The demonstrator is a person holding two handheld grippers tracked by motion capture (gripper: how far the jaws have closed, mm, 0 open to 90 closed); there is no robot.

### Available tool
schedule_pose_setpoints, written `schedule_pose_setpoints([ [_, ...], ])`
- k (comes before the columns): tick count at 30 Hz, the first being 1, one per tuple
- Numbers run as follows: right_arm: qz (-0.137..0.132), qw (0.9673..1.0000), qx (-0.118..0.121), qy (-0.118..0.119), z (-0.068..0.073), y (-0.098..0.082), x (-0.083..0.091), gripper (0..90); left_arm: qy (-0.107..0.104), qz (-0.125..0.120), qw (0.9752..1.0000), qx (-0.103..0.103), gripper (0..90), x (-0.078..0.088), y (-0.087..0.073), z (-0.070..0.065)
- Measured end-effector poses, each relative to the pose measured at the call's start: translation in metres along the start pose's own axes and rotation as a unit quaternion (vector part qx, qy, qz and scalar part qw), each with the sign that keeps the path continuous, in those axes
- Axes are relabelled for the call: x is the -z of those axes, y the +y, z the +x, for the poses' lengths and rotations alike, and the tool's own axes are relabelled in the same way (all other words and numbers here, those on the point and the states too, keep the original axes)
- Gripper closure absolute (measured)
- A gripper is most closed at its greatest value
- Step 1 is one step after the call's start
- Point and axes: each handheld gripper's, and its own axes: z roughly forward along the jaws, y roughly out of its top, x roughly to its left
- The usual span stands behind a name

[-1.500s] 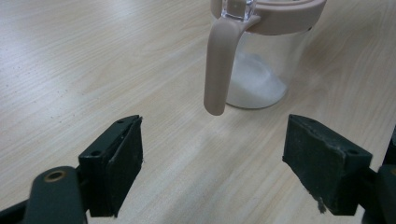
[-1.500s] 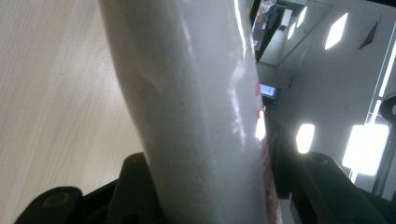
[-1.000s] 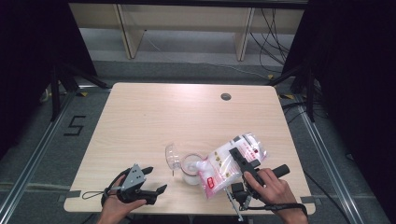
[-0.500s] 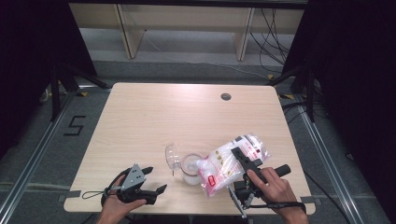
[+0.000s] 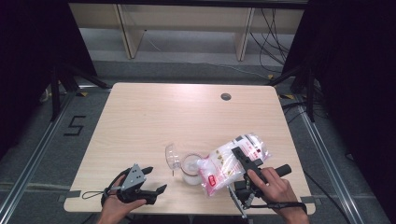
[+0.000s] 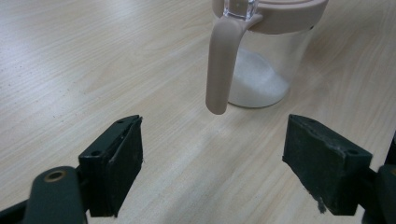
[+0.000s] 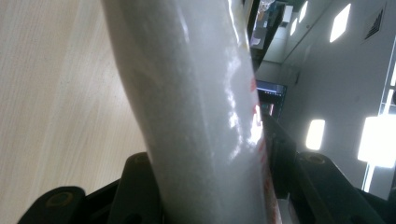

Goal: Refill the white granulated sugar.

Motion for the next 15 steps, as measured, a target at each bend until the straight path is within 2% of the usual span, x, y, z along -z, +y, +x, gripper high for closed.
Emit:
schedule_pose_setpoints([
  [2, -0.010, 0.9999, 0.013, -0.006, -0.0011, 0.0004, -0.0013, 59.8, 0.000, 0.000, 1.0000, 0.004, 19.5, -0.0002, -0.0002, -0.0006],
  [3, -0.002, 0.9998, 0.020, 0.003, -0.0024, 0.0009, -0.0006, 59.7, 0.000, 0.001, 1.0000, 0.003, 19.5, -0.0003, -0.0001, -0.0005],
  [4, -0.004, 0.9995, 0.032, -0.003, -0.0039, 0.0015, -0.0005, 59.7, 0.000, 0.000, 1.0000, 0.002, 19.5, -0.0003, -0.0001, -0.0004],
  [6, -0.002, 0.9996, 0.028, 0.000, -0.0042, 0.0014, 0.0001, 59.8, 0.000, 0.000, 1.0000, 0.000, 19.5, -0.0002, 0.0000, -0.0001],
  [7, -0.006, 0.9995, 0.030, -0.007, -0.0040, 0.0013, -0.0003, 59.8, 0.001, 0.000, 1.0000, 0.002, 19.5, -0.0002, -0.0001, -0.0003],
  [8, 0.000, 0.9997, 0.024, -0.004, -0.0028, 0.0014, 0.0004, 59.8, 0.002, 0.000, 1.0000, 0.007, 19.5, -0.0003, -0.0004, -0.0008],
  [9, 0.012, 0.9997, 0.021, 0.003, -0.0023, 0.0019, 0.0018, 59.8, -0.001, -0.001, 1.0000, 0.000, 19.5, -0.0004, -0.0001, -0.0001],
  [12, 0.013, 0.9996, 0.025, 0.002, -0.0029, 0.0022, 0.0020, 59.7, -0.001, -0.001, 1.0000, 0.001, 19.5, -0.0004, -0.0001, -0.0003],
  [13, 0.014, 0.9997, 0.017, 0.004, -0.0018, 0.0019, 0.0020, 59.8, 0.001, 0.000, 1.0000, 0.003, 19.6, -0.0003, -0.0002, -0.0005],
  [15, 0.014, 0.9996, 0.024, 0.002, -0.0029, 0.0020, 0.0020, 59.8, -0.001, -0.004, 1.0000, 0.008, 19.6, -0.0010, -0.0005, -0.0008],
])
